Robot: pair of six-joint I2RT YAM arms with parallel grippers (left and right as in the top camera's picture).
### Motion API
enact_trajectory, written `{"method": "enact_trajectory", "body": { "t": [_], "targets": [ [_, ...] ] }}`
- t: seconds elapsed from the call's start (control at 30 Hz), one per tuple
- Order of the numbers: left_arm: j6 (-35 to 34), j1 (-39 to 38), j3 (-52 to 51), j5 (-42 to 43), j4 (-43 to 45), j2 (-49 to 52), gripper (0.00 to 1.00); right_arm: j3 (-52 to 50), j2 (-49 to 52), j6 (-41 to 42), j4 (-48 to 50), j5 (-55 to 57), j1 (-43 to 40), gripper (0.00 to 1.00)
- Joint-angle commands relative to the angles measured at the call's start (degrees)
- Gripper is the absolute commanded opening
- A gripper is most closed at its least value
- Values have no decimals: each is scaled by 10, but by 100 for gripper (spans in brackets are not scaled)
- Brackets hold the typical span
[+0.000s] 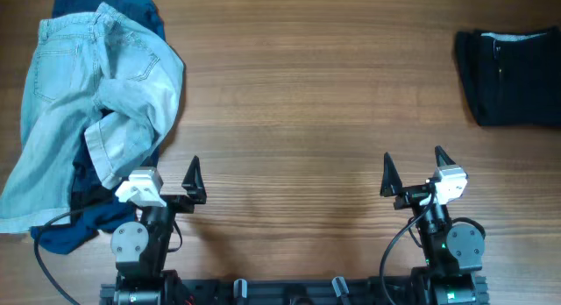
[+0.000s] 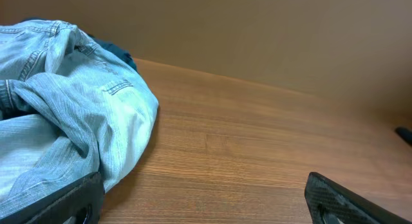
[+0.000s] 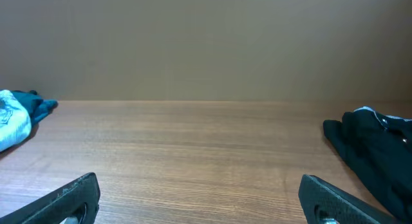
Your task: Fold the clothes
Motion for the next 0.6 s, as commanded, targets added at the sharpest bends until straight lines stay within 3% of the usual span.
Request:
{"method": "enact_trajectory", "body": {
  "t": [0.0,0.57],
  "targets": [
    [-5,5,-3,-5,-2,-4,100,-1,-1,-1,2,6,-2,100],
    [-5,5,-3,-5,-2,-4,100,-1,-1,2,2,5,-2,100]
  ]
}}
